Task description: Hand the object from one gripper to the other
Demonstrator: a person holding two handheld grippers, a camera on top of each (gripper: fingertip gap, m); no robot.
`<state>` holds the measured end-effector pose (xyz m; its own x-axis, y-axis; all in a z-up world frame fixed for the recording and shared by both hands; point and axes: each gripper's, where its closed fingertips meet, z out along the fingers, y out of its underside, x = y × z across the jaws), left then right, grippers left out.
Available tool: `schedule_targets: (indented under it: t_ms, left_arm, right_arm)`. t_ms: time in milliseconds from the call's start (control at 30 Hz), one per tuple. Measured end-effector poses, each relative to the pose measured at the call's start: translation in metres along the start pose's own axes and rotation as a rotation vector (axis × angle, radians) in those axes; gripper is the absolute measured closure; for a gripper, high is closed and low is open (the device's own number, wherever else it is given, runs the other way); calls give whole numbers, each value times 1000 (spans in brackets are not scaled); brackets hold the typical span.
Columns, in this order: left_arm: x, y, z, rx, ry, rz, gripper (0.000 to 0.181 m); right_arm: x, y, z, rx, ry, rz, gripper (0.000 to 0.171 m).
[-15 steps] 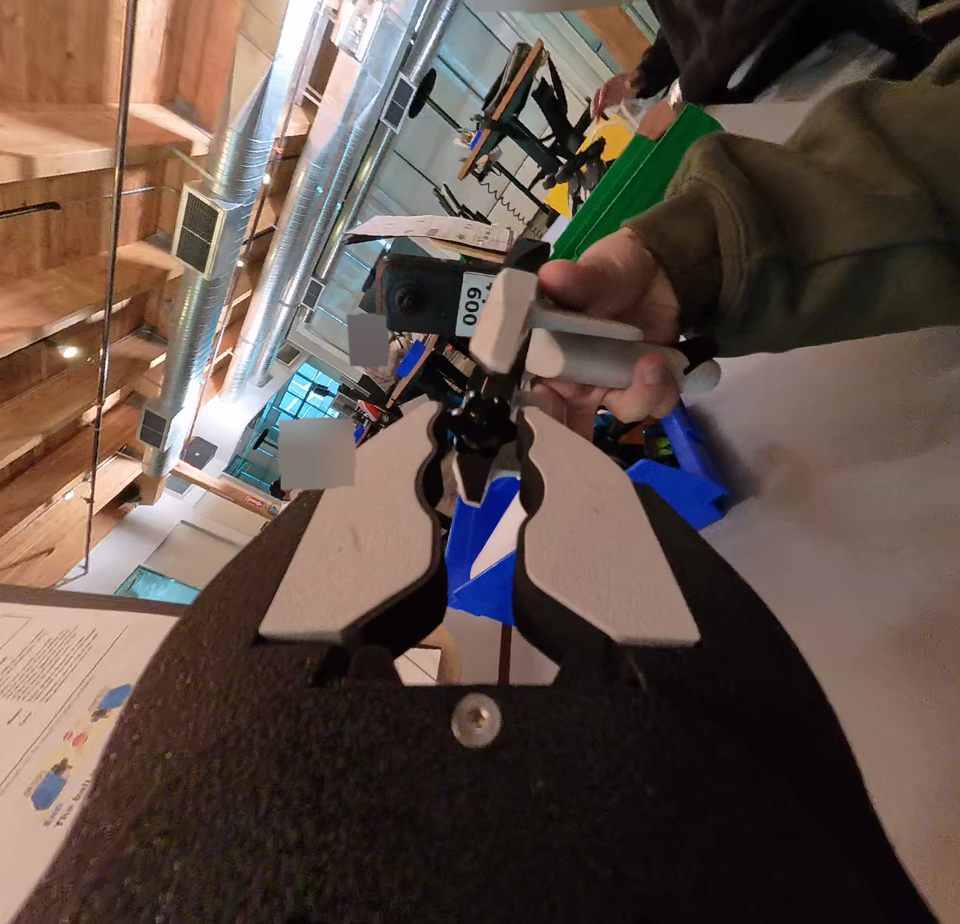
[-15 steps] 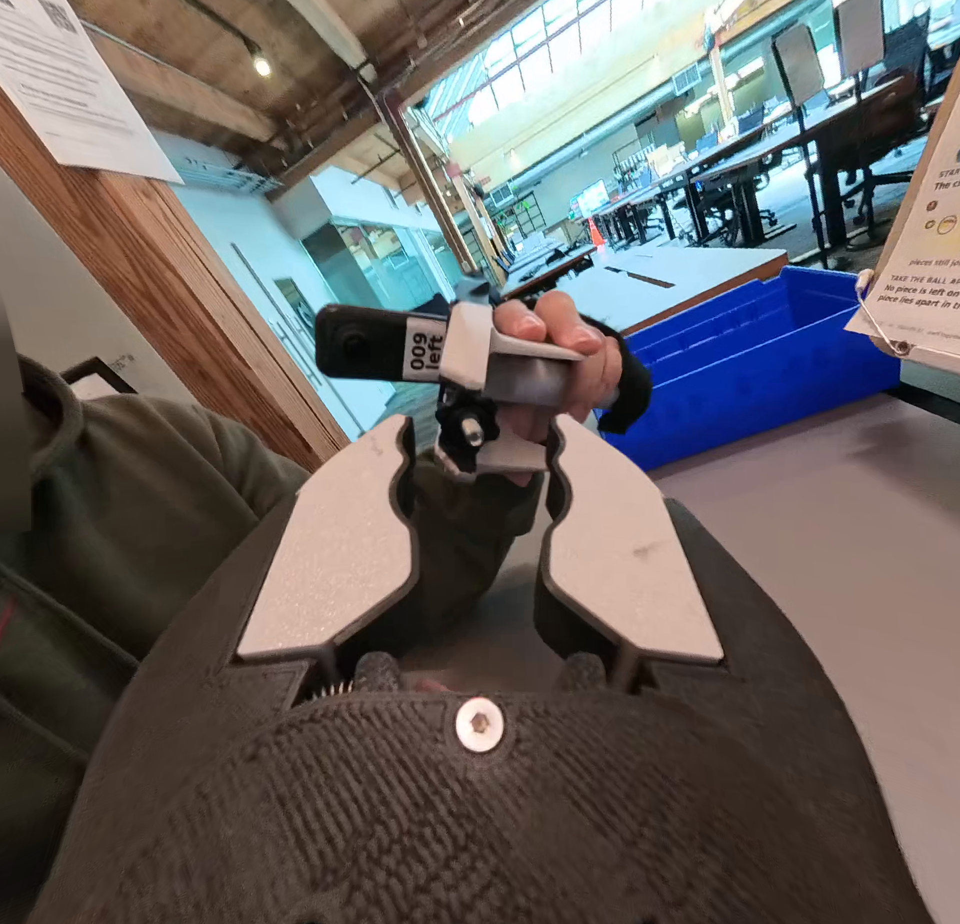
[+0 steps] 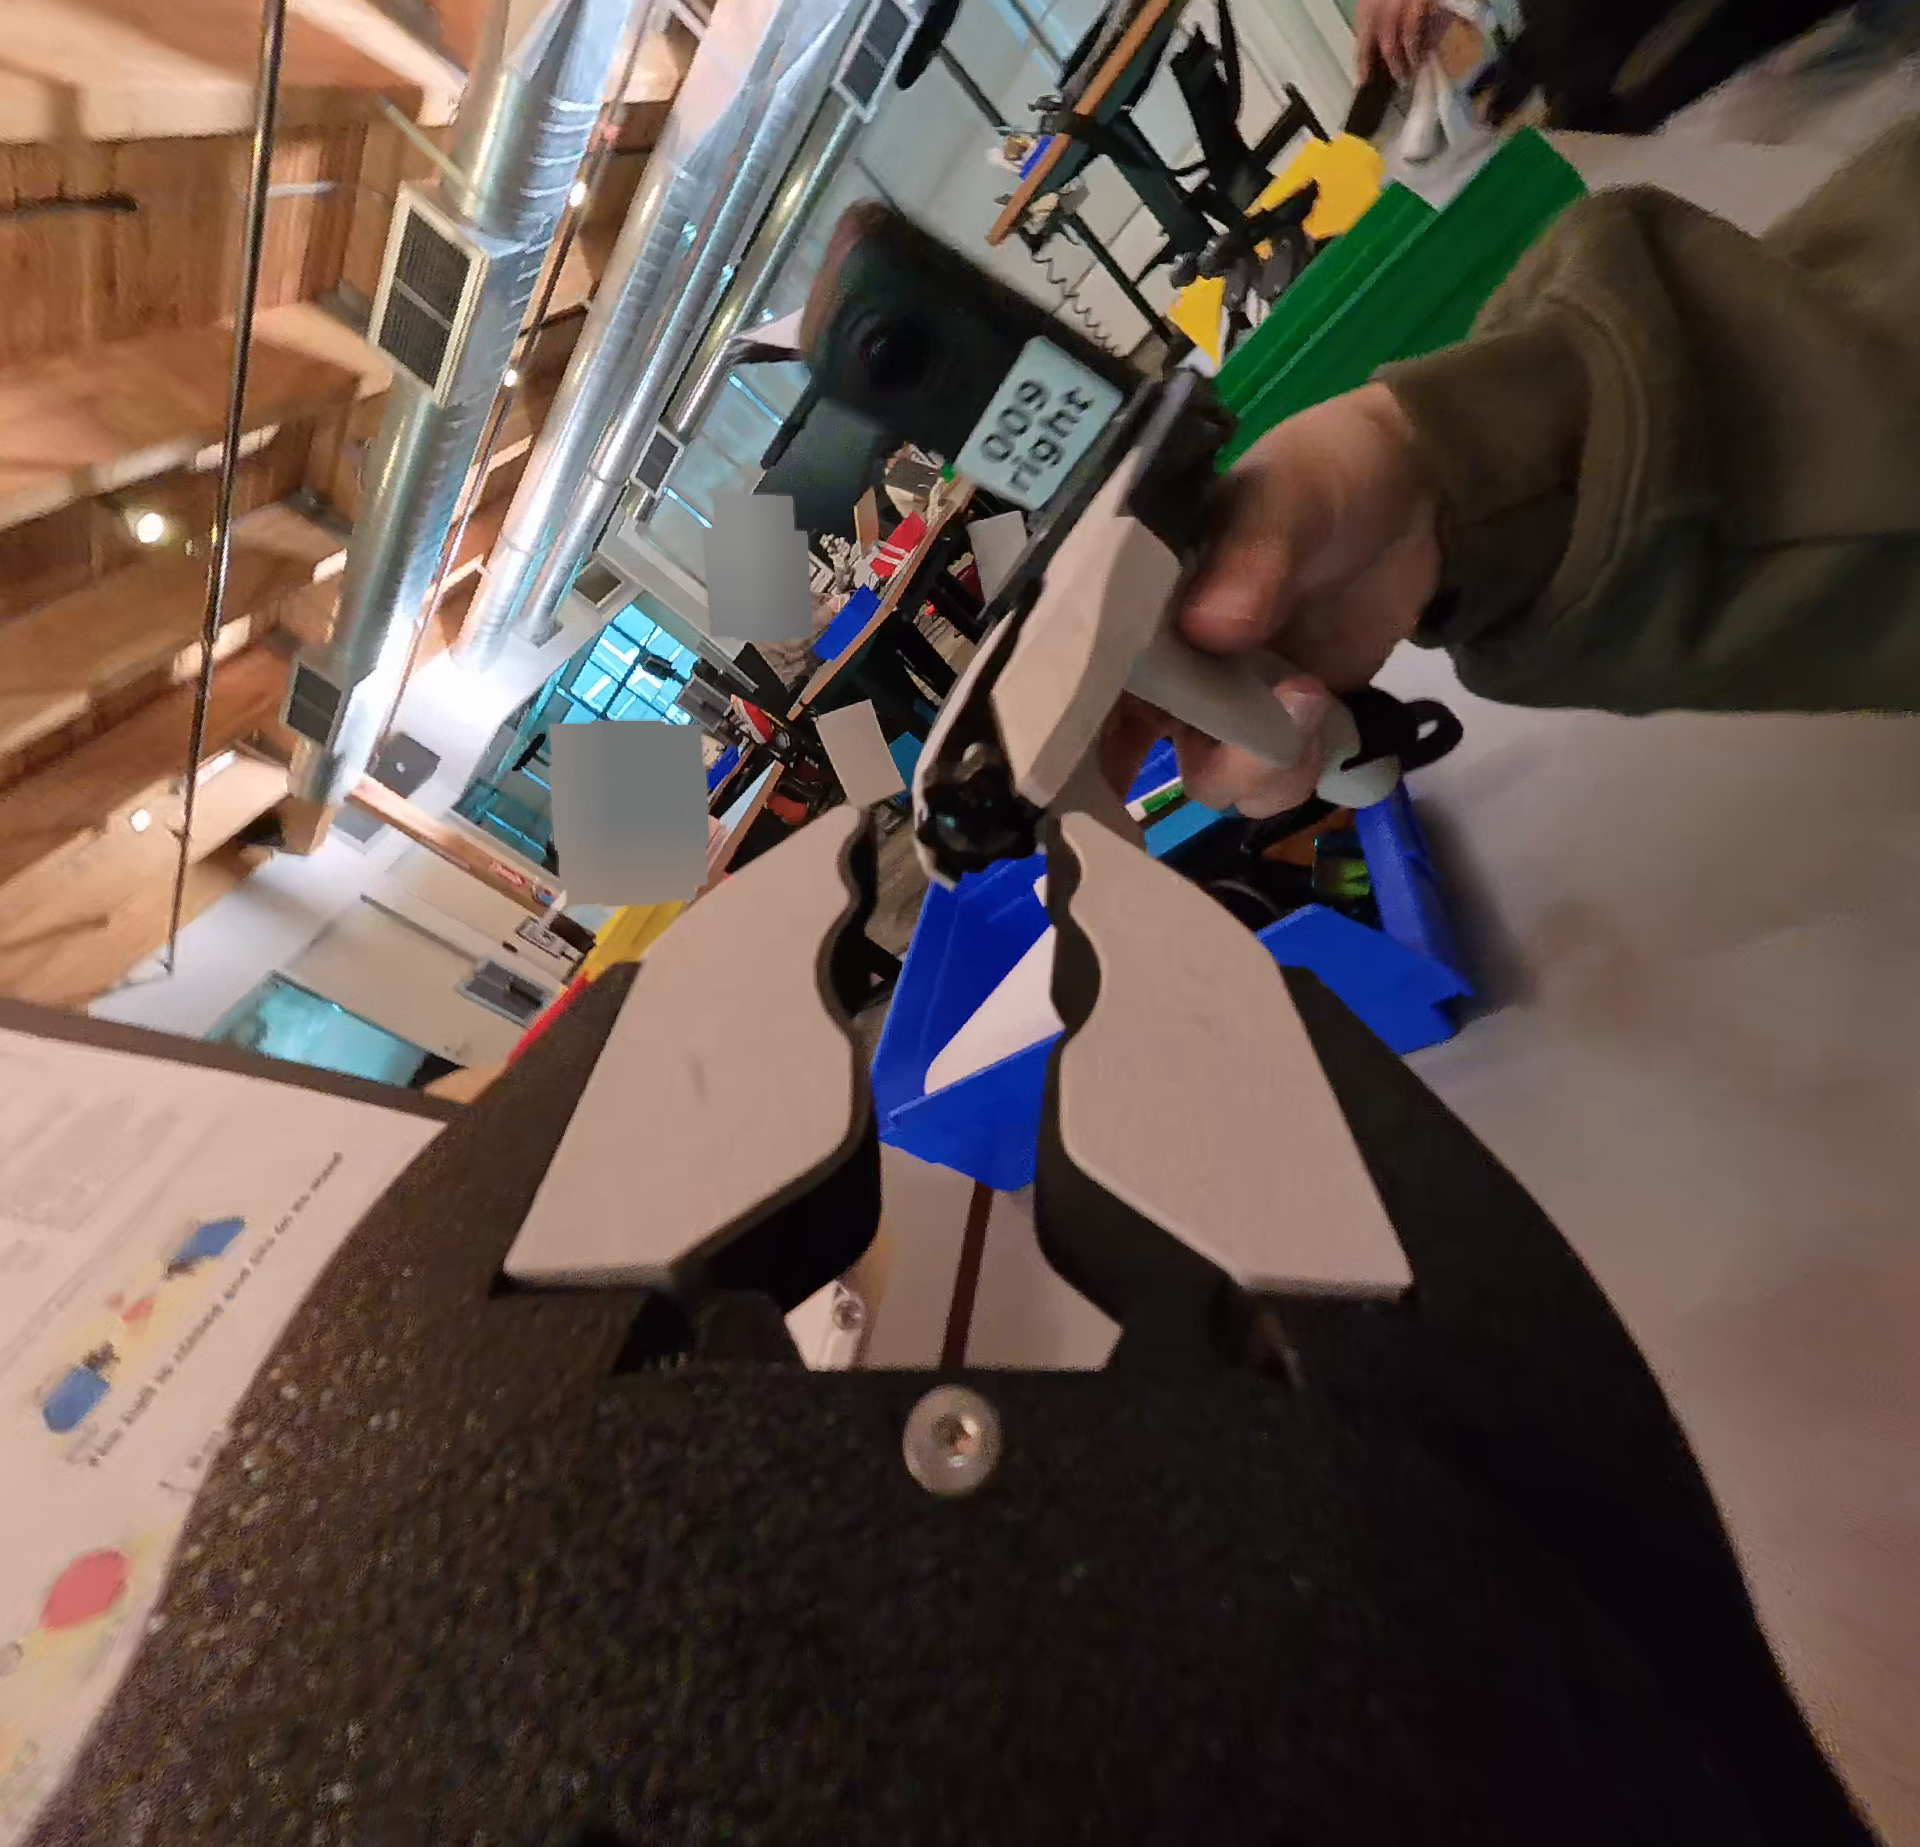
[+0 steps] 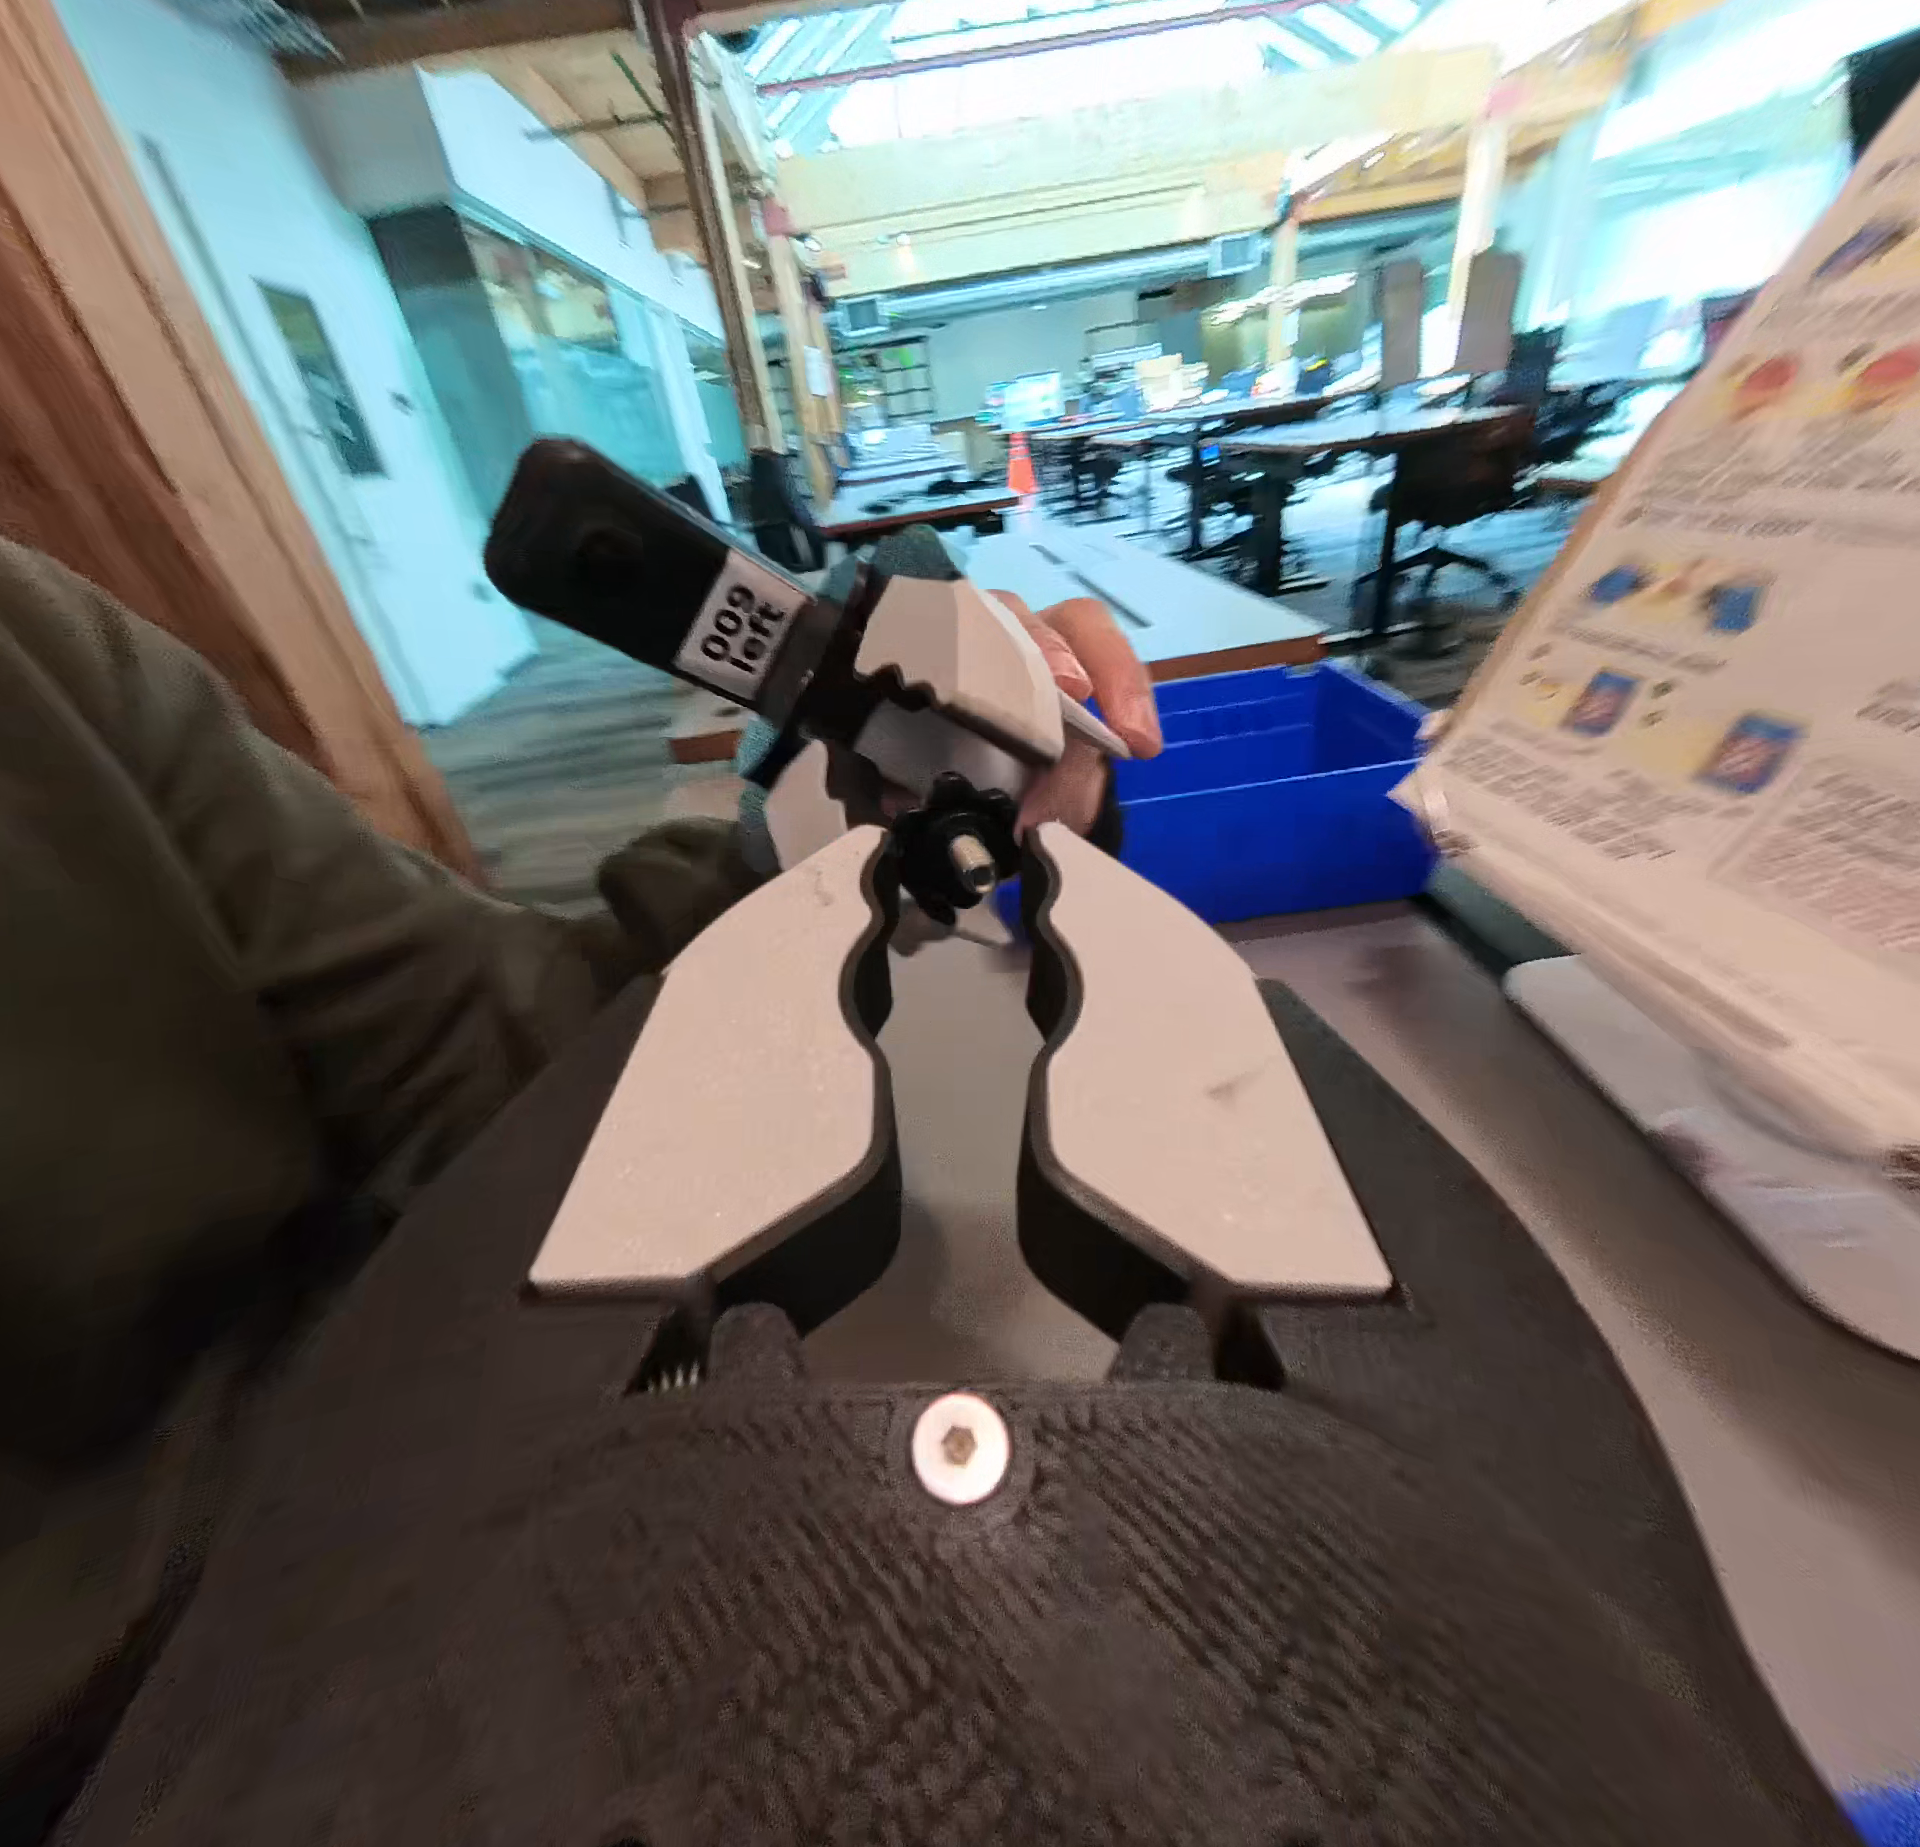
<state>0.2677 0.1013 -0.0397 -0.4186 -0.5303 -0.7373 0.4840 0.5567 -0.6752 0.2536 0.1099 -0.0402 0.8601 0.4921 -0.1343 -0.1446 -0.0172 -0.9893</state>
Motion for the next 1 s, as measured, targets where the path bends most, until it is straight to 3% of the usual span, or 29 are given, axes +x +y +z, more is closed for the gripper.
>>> schedule_targets:
  t_ms: [200,433,900,1000]
  left_arm:
    - [-20,1,-8,37,10,-508,135]
    - [-13,-4,-5,126,253,-1191,136]
    - [16,-12,-6,115,521,-1313,139]
    - [19,-6,-4,75,511,-1313,139]
  right_arm:
    - [23,-11,-24,-39,281,-416,149]
    - [23,-13,-22,-69,375,-811,149]
    - [2,7,-5,-156,252,-1020,149]
    - [-1,8,-2,-160,242,-1043,149]
